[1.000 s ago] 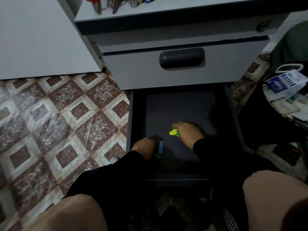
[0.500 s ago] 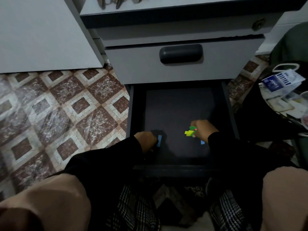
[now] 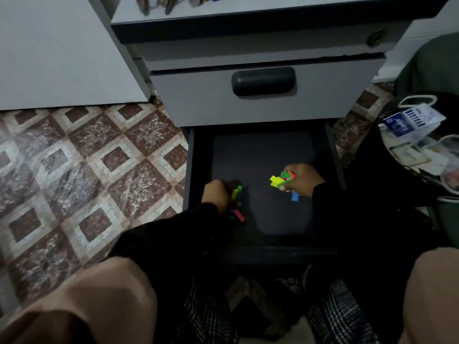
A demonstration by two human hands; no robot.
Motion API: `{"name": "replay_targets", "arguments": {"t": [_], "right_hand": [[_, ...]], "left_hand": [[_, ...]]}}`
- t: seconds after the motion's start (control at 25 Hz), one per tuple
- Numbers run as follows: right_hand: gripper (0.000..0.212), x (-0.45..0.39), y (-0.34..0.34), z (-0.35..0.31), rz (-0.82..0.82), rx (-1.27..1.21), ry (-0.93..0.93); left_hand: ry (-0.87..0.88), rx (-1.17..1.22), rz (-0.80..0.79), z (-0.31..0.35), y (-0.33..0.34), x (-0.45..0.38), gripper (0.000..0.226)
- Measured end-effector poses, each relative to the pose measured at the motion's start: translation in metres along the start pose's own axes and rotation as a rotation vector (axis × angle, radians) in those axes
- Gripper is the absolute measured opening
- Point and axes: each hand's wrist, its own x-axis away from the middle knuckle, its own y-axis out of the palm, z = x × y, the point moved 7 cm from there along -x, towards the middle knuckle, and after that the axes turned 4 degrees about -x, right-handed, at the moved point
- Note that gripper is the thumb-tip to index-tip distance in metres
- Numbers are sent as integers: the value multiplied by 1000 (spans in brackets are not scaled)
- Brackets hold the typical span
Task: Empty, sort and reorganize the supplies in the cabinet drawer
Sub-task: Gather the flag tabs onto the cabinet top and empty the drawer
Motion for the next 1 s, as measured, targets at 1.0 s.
{"name": "replay_targets", "arguments": {"t": [1.0], "right_hand": [[24, 39, -24, -16, 1, -227, 45]], "left_hand": [[-245, 465, -122, -17, 3, 12, 5]]}}
